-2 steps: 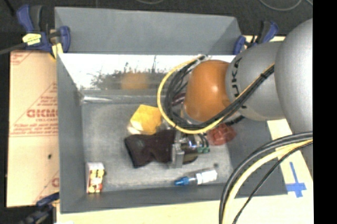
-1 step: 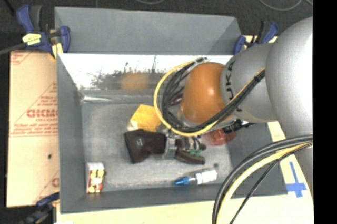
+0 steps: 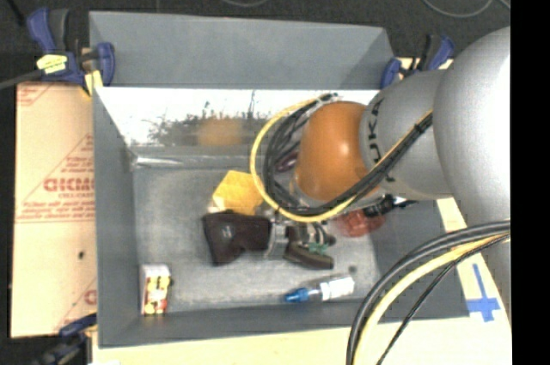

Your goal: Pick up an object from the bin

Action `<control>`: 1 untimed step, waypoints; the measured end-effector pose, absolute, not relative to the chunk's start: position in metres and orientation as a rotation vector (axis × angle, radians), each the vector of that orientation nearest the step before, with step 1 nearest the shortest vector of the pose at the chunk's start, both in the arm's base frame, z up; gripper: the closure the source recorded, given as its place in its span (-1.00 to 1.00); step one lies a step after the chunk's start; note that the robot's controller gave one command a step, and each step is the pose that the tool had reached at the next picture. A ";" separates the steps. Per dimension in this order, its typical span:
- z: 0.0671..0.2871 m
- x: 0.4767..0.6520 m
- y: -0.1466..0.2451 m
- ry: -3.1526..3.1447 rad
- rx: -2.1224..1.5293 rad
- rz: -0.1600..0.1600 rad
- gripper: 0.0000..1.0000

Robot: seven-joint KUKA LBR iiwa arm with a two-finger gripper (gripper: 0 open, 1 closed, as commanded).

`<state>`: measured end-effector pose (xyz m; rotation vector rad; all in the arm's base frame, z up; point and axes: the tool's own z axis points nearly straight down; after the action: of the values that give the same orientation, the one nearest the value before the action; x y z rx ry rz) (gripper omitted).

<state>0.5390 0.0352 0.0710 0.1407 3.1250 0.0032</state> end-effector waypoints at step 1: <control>0.073 0.538 0.035 3.128 0.139 0.003 1.00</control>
Offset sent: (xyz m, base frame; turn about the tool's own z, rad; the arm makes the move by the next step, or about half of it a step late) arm 0.0000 0.0001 0.0395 0.0000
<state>0.5384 0.0351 0.0733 0.1390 3.1281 0.0028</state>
